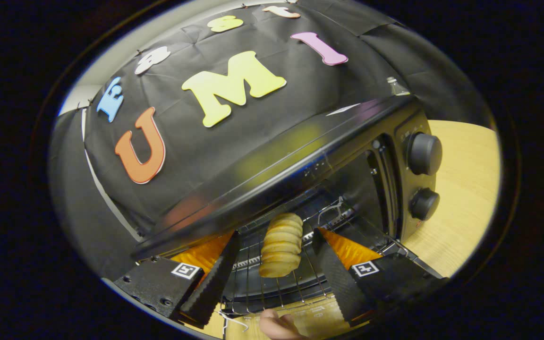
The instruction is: Open the toaster oven, put the food inside, and close the toaster oven door.
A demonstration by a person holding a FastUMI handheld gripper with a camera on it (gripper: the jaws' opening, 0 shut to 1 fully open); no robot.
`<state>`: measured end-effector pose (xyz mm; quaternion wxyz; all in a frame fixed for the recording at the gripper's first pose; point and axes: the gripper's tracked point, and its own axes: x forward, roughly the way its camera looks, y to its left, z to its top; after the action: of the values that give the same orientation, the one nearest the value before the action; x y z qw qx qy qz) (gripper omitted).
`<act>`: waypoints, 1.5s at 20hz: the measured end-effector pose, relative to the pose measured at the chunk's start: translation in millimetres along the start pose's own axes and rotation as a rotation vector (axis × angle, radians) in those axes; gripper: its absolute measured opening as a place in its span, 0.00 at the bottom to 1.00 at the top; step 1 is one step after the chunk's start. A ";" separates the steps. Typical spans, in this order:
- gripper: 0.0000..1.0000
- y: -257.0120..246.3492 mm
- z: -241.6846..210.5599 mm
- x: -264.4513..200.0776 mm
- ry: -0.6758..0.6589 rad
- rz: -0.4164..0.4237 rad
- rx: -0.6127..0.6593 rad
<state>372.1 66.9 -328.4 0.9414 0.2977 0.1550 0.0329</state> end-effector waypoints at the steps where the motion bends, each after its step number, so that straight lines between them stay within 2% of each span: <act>1: 1.00 -1.0 1.2 -4.5 0.003 -0.001 0.012; 7: 1.00 -0.6 9.4 -52.1 -0.021 -0.002 -0.009; 13: 1.00 -2.6 -8.6 -113.0 0.011 0.016 -0.038; 21: 1.00 -11.0 -48.7 -162.8 0.099 -0.007 -0.234; 28: 1.00 -34.9 -102.3 -176.0 0.241 -0.089 -0.471; 30: 1.00 -39.6 -115.3 -176.4 0.283 -0.112 -0.506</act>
<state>167.4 70.6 -392.3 0.9551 0.0372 0.2877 0.0599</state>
